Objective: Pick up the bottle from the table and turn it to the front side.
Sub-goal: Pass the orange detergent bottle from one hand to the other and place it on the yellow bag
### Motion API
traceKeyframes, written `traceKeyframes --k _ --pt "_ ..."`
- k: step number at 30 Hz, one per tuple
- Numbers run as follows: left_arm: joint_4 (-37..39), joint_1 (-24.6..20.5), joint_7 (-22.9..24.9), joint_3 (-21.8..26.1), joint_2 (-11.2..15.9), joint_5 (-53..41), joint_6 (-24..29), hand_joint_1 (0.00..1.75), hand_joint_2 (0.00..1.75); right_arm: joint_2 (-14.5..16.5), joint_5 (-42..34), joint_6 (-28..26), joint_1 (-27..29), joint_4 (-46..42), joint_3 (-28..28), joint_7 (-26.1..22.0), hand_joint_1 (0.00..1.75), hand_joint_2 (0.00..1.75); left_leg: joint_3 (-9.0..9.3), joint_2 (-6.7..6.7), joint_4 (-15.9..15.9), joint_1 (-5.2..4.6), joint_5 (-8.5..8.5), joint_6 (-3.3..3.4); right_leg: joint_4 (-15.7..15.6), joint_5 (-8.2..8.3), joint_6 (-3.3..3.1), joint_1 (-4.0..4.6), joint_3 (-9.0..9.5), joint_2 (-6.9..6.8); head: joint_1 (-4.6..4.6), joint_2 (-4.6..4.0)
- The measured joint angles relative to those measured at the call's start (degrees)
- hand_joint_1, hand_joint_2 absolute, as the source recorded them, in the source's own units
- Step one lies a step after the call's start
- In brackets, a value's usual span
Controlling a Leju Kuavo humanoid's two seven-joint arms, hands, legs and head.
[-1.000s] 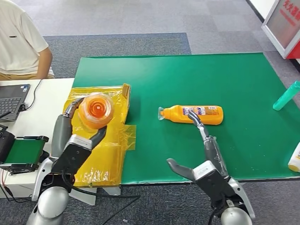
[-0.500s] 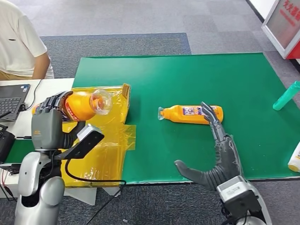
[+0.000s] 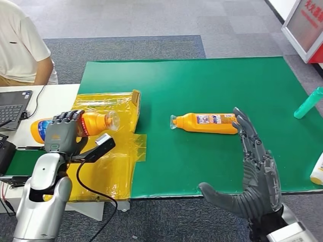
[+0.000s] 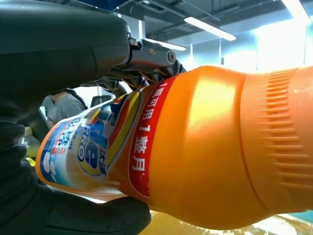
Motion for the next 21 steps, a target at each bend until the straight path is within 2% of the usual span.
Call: traceKeyframes --k 13,21 --pt "5.6 -1.6 0.3 -0.9 -0.7 0.0 -1.0 1.75 1.75 0.0 -0.1 0.9 -0.1 -1.6 -0.1 -0.6 0.00 1.75 0.00 0.00 0.0 0.00 0.01 -0.02 0.0 0.02 -0.01 0.00 -0.02 0.00 0.00 0.00" --pt "8.4 -1.8 2.6 -7.0 -1.9 0.0 -0.8 1.75 1.75 0.0 -0.6 1.0 -0.2 -1.6 -0.1 -1.8 0.00 1.75 -0.03 0.00 0.0 -0.01 0.01 -0.01 0.0 0.04 0.03 -0.01 -0.02 0.00 0.00 0.00"
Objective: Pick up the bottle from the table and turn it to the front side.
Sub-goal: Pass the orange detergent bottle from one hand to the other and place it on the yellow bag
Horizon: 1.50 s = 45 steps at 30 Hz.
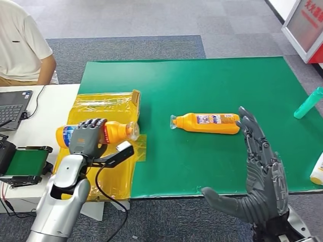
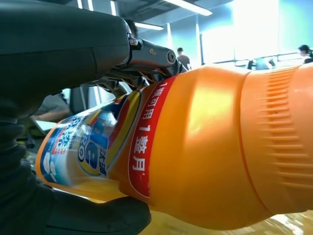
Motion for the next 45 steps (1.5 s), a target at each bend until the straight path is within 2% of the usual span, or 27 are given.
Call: traceKeyframes --k 13,14,17,18,26,40,45 --pt "5.3 -1.4 -1.2 -3.0 -2.3 0.0 -0.1 1.75 1.75 0.0 -1.8 -0.2 -0.7 0.0 0.1 -2.5 0.00 1.75 -0.02 0.00 0.0 0.00 0.02 0.00 0.0 0.04 -0.01 0.00 -0.02 0.00 0.01 0.01" --pt "5.6 -1.5 -1.2 -3.2 -2.5 0.0 -0.1 1.67 1.75 0.0 -1.7 -0.3 -0.7 0.0 0.2 -2.6 0.00 1.75 -0.02 0.00 0.0 0.00 0.03 0.00 0.0 0.05 -0.01 0.00 -0.02 0.00 0.01 0.01" --pt "6.3 -1.6 -1.1 -3.8 -2.8 0.0 -0.3 0.36 1.75 0.0 -1.6 -0.4 -0.7 0.0 0.2 -2.8 0.00 1.75 -0.02 0.00 0.0 -0.01 0.03 0.01 0.0 0.05 -0.01 0.00 -0.03 0.00 0.01 0.01" --pt "6.5 -1.6 -0.9 -4.0 -2.8 0.0 -0.4 0.00 1.75 0.0 -1.7 -0.4 -0.6 0.0 0.1 -3.0 0.00 1.75 -0.02 0.00 0.0 -0.01 0.03 0.01 0.0 0.05 -0.01 0.00 -0.04 0.00 0.00 0.01" --pt "8.3 -2.5 1.2 -5.2 -2.5 0.0 0.0 0.00 1.75 0.0 -3.2 -0.5 0.2 -0.1 -0.4 -4.4 0.00 1.75 -0.02 0.00 0.0 0.00 0.04 -0.01 0.0 0.05 -0.01 0.00 -0.04 0.00 0.01 0.00" --pt "9.3 -2.6 1.8 -5.3 -2.4 0.0 0.0 0.00 1.75 0.0 -3.9 -0.4 0.9 -0.8 -1.7 -4.8 0.00 1.75 -0.02 0.00 0.0 0.00 0.04 0.00 0.0 0.05 0.00 0.00 -0.04 0.00 0.00 0.01" --pt "9.2 -1.9 -0.9 -4.2 -2.9 1.8 1.3 0.00 1.75 0.0 -3.6 0.2 1.3 -1.3 -2.3 -4.5 0.00 1.75 -0.03 0.00 0.0 0.00 0.04 0.00 0.0 0.05 0.00 0.00 -0.02 0.00 0.01 0.01"
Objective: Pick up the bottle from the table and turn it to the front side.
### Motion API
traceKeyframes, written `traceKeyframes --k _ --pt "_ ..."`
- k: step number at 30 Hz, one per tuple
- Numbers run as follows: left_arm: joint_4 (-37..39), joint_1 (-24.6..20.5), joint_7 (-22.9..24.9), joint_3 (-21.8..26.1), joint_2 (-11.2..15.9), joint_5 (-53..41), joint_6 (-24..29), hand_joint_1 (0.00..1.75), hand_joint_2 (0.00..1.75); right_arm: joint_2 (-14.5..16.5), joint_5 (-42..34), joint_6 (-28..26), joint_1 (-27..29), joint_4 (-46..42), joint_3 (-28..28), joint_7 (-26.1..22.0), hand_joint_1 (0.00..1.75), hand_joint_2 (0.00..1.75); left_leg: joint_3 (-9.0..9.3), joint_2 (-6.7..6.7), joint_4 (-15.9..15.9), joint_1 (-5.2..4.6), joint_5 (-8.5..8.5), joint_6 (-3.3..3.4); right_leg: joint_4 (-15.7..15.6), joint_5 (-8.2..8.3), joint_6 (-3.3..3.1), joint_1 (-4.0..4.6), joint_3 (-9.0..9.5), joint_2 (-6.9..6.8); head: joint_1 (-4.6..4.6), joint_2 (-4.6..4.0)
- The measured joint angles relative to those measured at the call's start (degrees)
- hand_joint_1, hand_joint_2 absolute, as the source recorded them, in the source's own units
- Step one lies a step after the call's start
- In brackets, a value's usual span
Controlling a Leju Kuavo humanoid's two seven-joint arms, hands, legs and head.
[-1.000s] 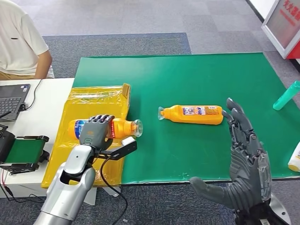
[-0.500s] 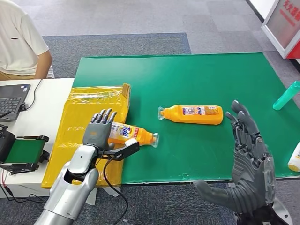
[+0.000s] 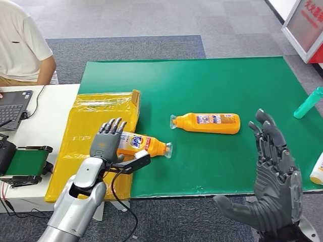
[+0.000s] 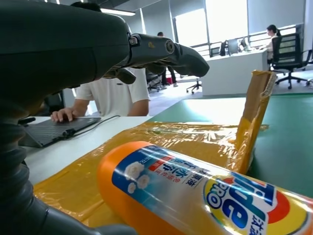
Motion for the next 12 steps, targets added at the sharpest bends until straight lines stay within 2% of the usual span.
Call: traceKeyframes --k 3,5,10,12 --pt "-1.9 1.5 -3.9 2.4 -1.3 5.8 0.4 0.00 1.75 0.0 1.3 0.5 0.3 -0.4 -0.2 0.9 0.00 1.75 -0.01 0.00 0.0 0.00 0.00 0.00 0.0 0.00 0.00 0.00 0.00 0.00 0.00 0.00" --pt "-4.2 2.7 -6.1 4.1 -2.3 12.2 -1.1 0.00 1.75 0.0 2.0 0.6 0.6 -0.5 -0.4 1.5 0.00 1.75 -0.02 0.00 0.0 0.00 0.00 0.00 0.0 0.00 0.00 0.00 -0.01 0.00 0.00 0.00" --pt "-10.8 6.1 -7.4 8.2 -5.0 35.5 -11.3 0.00 1.75 0.0 2.8 0.1 1.0 -0.2 -1.0 4.3 0.00 1.75 -0.04 0.00 0.0 0.00 -0.01 0.00 0.0 0.00 0.00 0.00 -0.01 0.00 -0.01 0.00" --pt "-12.9 7.4 -7.5 9.1 -5.4 41.7 -12.9 0.00 1.75 0.0 2.9 -0.5 1.0 0.3 -1.3 5.8 0.00 1.75 -0.04 0.00 0.0 0.00 -0.01 0.00 0.0 0.00 0.00 0.00 -0.02 0.01 -0.01 0.00"
